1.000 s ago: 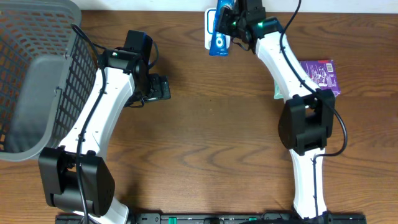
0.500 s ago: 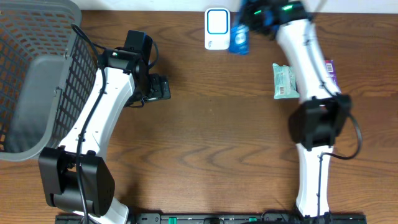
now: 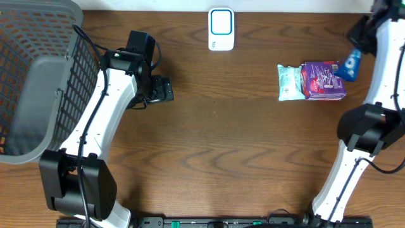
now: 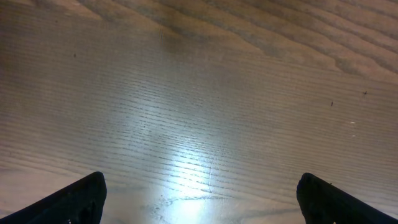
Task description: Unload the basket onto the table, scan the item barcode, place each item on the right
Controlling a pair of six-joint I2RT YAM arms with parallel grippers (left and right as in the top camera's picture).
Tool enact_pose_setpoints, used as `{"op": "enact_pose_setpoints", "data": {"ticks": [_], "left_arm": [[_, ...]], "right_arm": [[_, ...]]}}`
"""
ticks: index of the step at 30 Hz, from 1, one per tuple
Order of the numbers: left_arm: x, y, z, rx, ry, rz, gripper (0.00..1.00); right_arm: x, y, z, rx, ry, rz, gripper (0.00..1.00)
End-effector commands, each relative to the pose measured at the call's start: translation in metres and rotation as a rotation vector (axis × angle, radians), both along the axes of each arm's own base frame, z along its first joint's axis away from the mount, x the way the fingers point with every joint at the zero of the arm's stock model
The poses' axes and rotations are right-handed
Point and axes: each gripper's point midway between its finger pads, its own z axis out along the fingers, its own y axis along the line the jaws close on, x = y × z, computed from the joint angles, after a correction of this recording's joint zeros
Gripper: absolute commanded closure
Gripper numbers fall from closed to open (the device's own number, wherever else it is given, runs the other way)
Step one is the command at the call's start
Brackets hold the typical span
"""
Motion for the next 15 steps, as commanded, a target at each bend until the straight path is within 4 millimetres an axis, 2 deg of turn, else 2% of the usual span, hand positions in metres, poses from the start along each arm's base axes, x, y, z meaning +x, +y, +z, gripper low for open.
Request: {"op": "enact_pose_setpoints", "data": {"ticks": [1, 7, 15], "left_arm": [[-0.001, 0.003, 0.001, 0.015, -0.003, -0.010, 0.02], [-0.001, 0.003, 0.001, 0.015, -0.003, -0.010, 0.02], [-0.001, 0.003, 0.001, 0.015, -0.003, -0.010, 0.02]], "right_arm": [[-0.023, -0.045, 0.018, -0.181, 0.050, -0.092, 0.99], [-0.056, -0.095, 0.023, -0.304, 0.129, -0.208, 0.99], [-0.071, -0.153, 0.001, -0.310, 0.105, -0.328, 0.99]]}}
